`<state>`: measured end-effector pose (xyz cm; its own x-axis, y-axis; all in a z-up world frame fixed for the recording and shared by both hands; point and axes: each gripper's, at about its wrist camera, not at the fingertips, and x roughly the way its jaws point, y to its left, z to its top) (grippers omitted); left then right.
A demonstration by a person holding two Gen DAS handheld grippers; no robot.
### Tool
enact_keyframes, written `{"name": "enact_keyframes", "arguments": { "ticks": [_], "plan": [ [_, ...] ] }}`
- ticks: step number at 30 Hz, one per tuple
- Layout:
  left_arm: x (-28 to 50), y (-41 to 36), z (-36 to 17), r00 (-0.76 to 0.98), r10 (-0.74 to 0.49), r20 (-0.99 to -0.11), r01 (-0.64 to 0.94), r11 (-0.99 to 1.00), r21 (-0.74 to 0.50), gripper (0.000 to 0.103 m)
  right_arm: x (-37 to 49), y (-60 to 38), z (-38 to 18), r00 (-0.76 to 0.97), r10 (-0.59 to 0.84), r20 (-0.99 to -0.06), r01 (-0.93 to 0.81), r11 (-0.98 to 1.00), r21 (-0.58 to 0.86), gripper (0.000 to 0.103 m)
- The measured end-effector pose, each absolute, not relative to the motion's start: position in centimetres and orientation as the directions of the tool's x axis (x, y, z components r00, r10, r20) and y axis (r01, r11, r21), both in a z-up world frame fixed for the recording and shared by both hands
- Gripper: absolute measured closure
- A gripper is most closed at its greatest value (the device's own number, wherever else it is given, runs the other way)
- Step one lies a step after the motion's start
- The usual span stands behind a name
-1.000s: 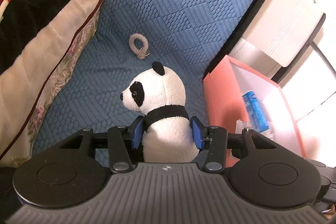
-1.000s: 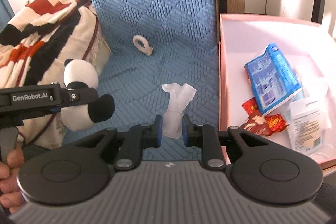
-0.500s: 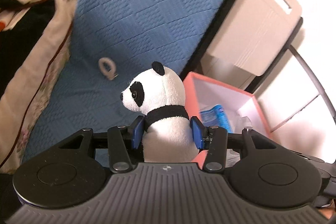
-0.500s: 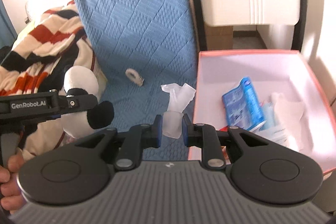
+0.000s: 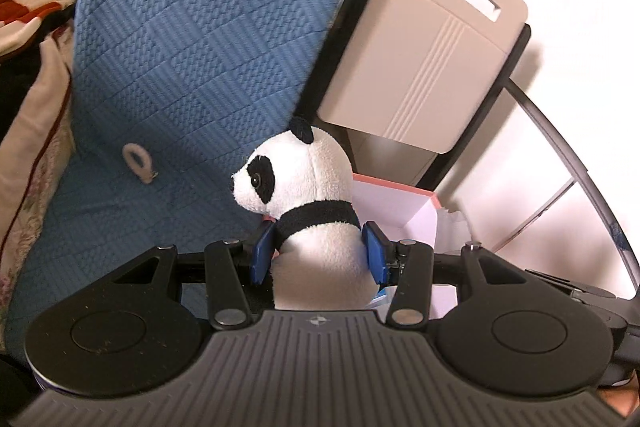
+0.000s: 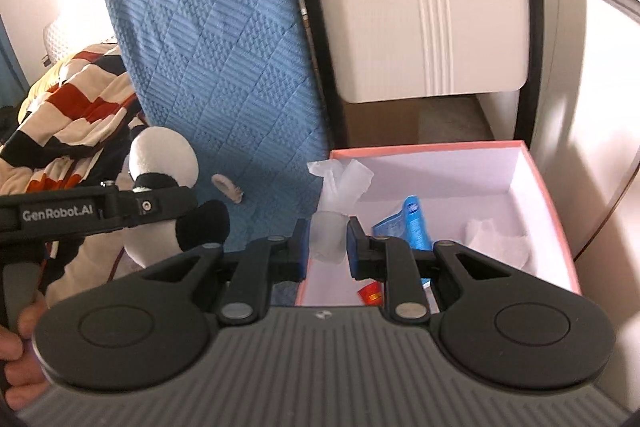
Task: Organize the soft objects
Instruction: 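Carry the clear item and panda with both grippers over the pink box, then open both grippers to drop the clear item and panda into the box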
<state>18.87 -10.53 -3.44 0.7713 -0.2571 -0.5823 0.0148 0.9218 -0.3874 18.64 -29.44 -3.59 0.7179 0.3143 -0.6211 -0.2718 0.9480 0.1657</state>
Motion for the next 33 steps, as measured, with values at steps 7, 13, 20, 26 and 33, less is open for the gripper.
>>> {"name": "enact_keyframes", "arguments": {
  "ticks": [7, 13, 20, 26, 33],
  "plan": [
    [21.1, -14.5, -3.6, 0.754, -0.281, -0.593, 0.048, 0.925, -0.377, 0.049, 20.2, -33.0, -4.0, 0.722, 0.289, -0.629, -0.24, 0.957, 0.164, 0.081],
    [23.5, -18.1, -5.6, 0.714, -0.297, -0.633, 0.073, 0.932, -0.356, 0.049, 21.5, -36.1, -6.7, 0.696, 0.262, -0.669, -0.197, 0.965, 0.174, 0.081],
    [25.9, -21.2, -8.3, 0.668, -0.304, -0.679, 0.088, 0.938, -0.334, 0.049, 23.2, -39.1, -10.2, 0.653, 0.242, -0.717, -0.153, 0.97, 0.189, 0.08],
    [27.7, -22.8, -10.7, 0.625, -0.299, -0.721, 0.088, 0.945, -0.316, 0.049, 24.4, -40.4, -13.3, 0.616, 0.234, -0.752, -0.135, 0.972, 0.193, 0.08],
    [29.1, -23.8, -13.2, 0.583, -0.293, -0.758, 0.092, 0.95, -0.297, 0.049, 25.6, -41.2, -16.0, 0.578, 0.225, -0.784, -0.117, 0.974, 0.193, 0.077]
  ]
}}
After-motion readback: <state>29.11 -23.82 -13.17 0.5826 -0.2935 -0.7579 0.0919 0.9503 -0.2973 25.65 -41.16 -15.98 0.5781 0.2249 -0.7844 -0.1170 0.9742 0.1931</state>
